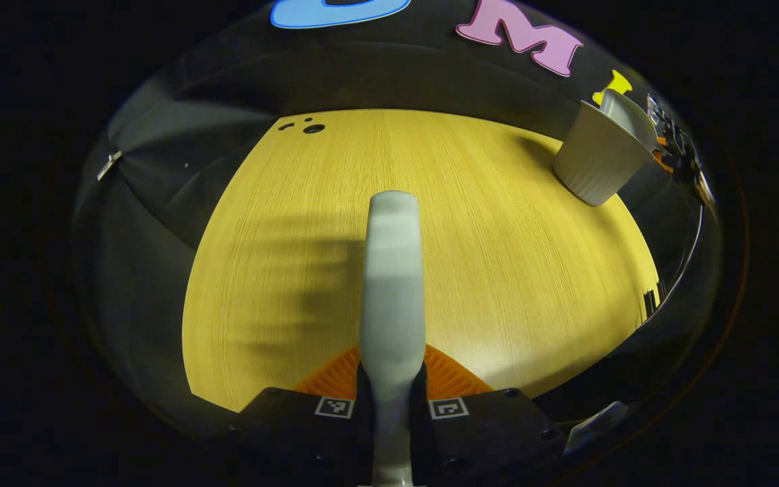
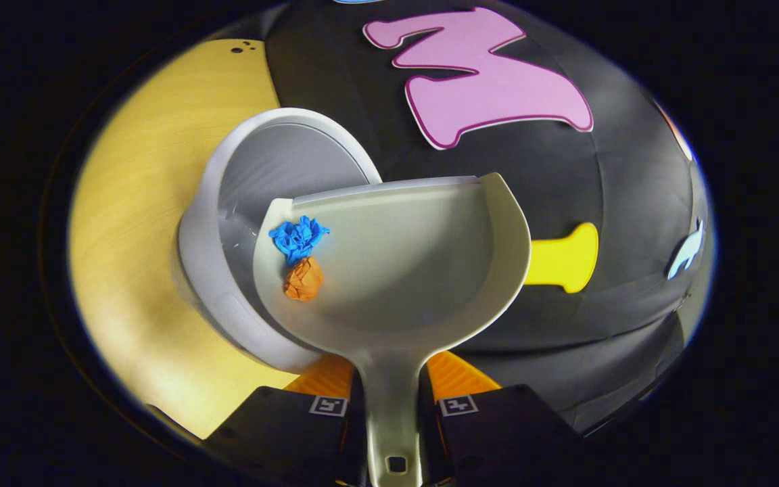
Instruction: Pick up the small broom and dustpan from the desktop, sweep the trash into the dustpan with the broom, and then empty the trash into the garbage bin.
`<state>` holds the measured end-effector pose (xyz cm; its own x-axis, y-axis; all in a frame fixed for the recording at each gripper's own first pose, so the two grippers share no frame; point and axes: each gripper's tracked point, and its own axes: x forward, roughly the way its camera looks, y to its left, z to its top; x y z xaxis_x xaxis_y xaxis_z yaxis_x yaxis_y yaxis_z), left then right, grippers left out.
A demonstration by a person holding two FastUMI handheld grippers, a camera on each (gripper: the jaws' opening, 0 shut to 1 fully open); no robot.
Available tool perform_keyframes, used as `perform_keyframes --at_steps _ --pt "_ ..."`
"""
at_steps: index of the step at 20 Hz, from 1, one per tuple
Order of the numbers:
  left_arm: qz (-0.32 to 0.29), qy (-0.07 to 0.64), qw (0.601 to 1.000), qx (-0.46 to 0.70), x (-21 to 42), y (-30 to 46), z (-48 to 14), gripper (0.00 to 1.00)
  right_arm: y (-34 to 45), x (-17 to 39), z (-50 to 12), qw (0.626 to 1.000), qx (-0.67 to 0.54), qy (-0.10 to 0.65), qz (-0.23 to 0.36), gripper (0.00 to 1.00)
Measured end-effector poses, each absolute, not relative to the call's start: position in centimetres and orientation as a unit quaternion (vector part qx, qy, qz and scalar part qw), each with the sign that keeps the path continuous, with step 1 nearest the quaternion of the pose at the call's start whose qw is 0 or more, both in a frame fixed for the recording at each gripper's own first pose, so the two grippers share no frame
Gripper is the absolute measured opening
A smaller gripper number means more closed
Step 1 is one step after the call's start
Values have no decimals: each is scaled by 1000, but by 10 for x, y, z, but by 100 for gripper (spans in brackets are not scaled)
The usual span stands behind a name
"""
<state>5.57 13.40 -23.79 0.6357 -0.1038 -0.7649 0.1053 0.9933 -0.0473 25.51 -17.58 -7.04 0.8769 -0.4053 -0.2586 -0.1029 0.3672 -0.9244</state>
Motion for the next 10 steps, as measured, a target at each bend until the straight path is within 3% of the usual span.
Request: perform_keyframes --at_steps 10 --pt "-61 428 902 -19 55 114 -246 26 -190 238 -56 744 -625 218 -93 34"
